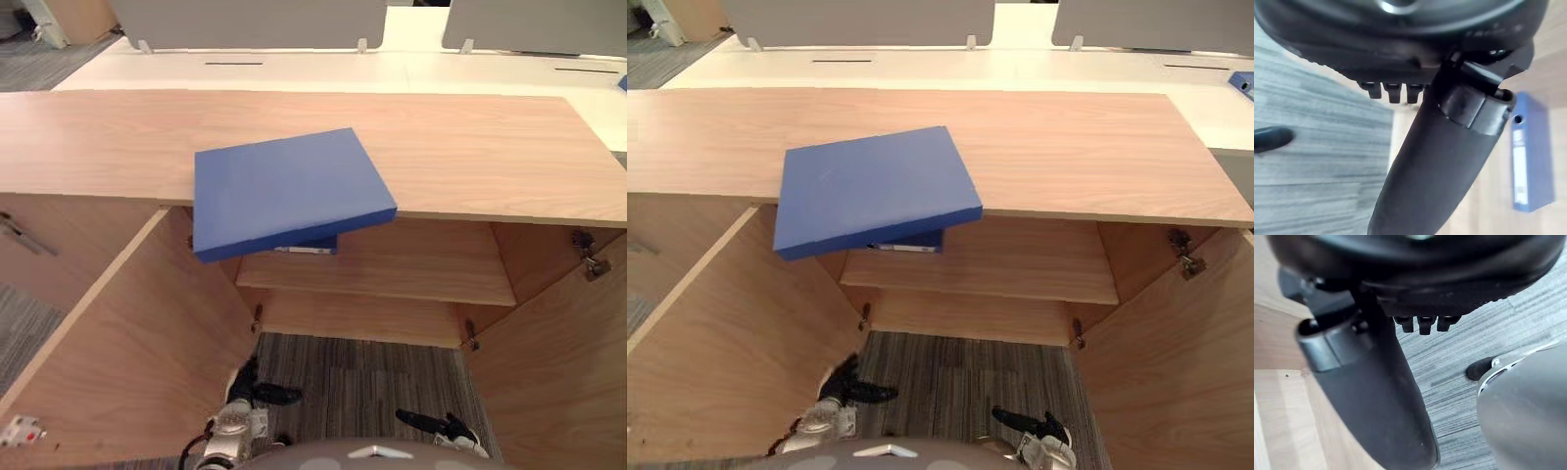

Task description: Walk over to the cabinet, pick up the folder, carry it to the office cabinet, place the folder inside the office cabinet, then close the office cabinet door

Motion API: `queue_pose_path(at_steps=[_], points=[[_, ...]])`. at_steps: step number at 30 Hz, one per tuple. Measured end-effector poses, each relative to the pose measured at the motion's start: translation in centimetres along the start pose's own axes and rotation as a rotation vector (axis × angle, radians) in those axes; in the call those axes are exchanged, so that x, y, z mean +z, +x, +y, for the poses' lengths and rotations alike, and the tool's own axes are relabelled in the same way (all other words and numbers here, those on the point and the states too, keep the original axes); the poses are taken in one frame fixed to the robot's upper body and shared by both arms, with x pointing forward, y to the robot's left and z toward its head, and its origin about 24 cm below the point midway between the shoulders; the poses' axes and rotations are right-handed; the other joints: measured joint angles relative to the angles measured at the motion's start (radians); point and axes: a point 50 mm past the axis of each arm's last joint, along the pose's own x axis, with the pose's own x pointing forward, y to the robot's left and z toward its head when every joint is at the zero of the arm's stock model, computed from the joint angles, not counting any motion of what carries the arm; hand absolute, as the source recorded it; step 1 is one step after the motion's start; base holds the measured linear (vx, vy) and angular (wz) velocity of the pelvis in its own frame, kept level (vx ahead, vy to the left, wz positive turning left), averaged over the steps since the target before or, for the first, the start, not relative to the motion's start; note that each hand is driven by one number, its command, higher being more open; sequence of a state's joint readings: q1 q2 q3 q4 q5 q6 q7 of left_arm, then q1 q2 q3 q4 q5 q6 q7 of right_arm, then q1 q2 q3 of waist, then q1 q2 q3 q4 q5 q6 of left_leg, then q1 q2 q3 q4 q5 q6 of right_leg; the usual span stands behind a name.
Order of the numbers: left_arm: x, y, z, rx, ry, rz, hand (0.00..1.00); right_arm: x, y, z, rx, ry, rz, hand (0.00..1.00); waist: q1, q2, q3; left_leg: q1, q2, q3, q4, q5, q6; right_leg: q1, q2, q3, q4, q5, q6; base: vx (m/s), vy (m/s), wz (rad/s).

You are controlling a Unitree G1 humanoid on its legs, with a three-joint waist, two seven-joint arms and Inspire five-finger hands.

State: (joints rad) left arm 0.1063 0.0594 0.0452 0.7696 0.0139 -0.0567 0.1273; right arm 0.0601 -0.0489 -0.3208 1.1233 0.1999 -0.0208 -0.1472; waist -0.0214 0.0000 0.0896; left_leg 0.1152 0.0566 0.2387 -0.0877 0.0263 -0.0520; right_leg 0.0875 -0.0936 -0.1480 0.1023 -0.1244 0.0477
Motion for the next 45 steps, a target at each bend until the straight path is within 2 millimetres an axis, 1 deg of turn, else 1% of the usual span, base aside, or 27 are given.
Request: queue_pose_path(at_steps=[1,2,4,6,10,15,23,25,28,30,36,45], points=[[0.7,-0.1,0.4,0.012,-0.002,-0.039,1.0,0.0,0.0,0.1,0.002,-0.005,-0.003,1.0,0.001,-0.001,0.002,-0.005,-0.003,-0.007,0.0,0.003,0.002,0.0,-0.003,-0.007,0.0,0.0,0.0,-0.11,0.021,0.22],[1.7,-0.6,0.9,0.031,-0.007,-0.109,1.0,0.1,0.0,0.1,0.001,-0.013,-0.01,1.0,0.001,-0.001,0.002,-0.013,-0.006,-0.014,0.0,0.006,0.004,-0.007,-0.006,-0.01,0.0,0.002,0.004,-0.1,0.03,0.17],[3.3,-1.6,1.5,0.061,-0.031,-0.226,1.0,0.1,-0.1,0.0,0.0,-0.02,-0.023,1.0,0.009,0.003,0.002,-0.015,-0.017,-0.029,-0.001,0.009,0.008,-0.005,-0.013,-0.012,-0.002,0.003,0.006,-0.09,0.05,0.13],[4.2,-1.9,1.6,0.072,-0.04,-0.277,1.0,0.1,-0.1,0.0,-0.001,-0.02,-0.023,1.0,0.014,0.004,0.002,-0.014,-0.021,-0.038,-0.001,0.011,0.012,0.002,-0.017,-0.016,-0.005,0.003,0.007,-0.05,0.036,0.13],[5.3,-2.8,1.9,0.081,-0.052,-0.351,1.0,0.1,-0.2,0.4,0.014,-0.022,-0.031,1.0,0.016,0.004,0.002,-0.012,-0.023,-0.052,-0.001,0.013,0.014,0.013,-0.017,-0.027,-0.008,0.003,0.007,-0.03,0.008,0.1],[6.6,-3.5,2.2,0.083,-0.08,-0.423,1.0,0.0,-0.2,0.3,0.014,-0.022,-0.029,1.0,0.021,0.005,0.004,0.001,-0.02,-0.062,-0.002,0.014,0.013,0.038,-0.013,-0.04,-0.018,0.002,0.005,-0.01,-0.012,0.07],[8.9,-5.4,2.6,0.086,-0.12,-0.563,1.0,0.0,-0.4,0.3,0.017,-0.016,-0.043,1.0,0.023,0.003,0.005,0.009,-0.018,-0.072,-0.006,0.015,0.011,0.053,-0.013,-0.05,-0.017,-0.002,0.006,-0.04,-0.006,0.04],[9.6,-6.0,2.7,0.087,-0.126,-0.608,1.0,-0.1,-0.4,0.3,0.018,-0.014,-0.043,1.0,0.023,-0.002,0.004,0.013,-0.018,-0.083,-0.006,0.016,0.009,0.058,-0.013,-0.062,-0.015,-0.006,0.006,-0.04,-0.012,0.13],[10.4,-6.5,2.8,0.088,-0.132,-0.652,1.0,-0.3,-0.5,0.4,0.019,-0.013,-0.039,1.0,0.031,-0.005,0.006,0.016,-0.016,-0.088,-0.006,0.018,0.007,0.066,-0.012,-0.066,-0.015,-0.008,0.006,-0.03,-0.014,0.07],[11.1,-7.0,2.6,0.082,-0.134,-0.691,1.0,-0.5,-0.5,0.1,0.015,-0.014,-0.033,1.0,0.042,-0.006,0.005,0.021,-0.015,-0.093,-0.006,0.018,0.006,0.071,-0.011,-0.071,-0.014,-0.012,0.005,-0.03,-0.014,0.06],[12.4,-8.0,2.9,0.119,-0.137,-0.76,1.0,-0.5,-0.5,0.3,0.03,-0.04,-0.041,1.0,0.047,-0.006,0.003,0.021,-0.013,-0.098,-0.006,0.02,0.003,0.076,-0.008,-0.073,-0.011,-0.012,0.005,-0.01,-0.005,0.02],[12.8,-8.2,3.4,0.146,-0.109,-0.785,1.0,-0.6,-0.5,0.3,0.035,-0.042,-0.036,1.0,0.047,-0.008,-0.007,0.025,-0.013,-0.106,-0.006,0.028,0.005,0.075,-0.009,-0.073,0.005,-0.013,0.003,-0.04,-0.002,0.02]])
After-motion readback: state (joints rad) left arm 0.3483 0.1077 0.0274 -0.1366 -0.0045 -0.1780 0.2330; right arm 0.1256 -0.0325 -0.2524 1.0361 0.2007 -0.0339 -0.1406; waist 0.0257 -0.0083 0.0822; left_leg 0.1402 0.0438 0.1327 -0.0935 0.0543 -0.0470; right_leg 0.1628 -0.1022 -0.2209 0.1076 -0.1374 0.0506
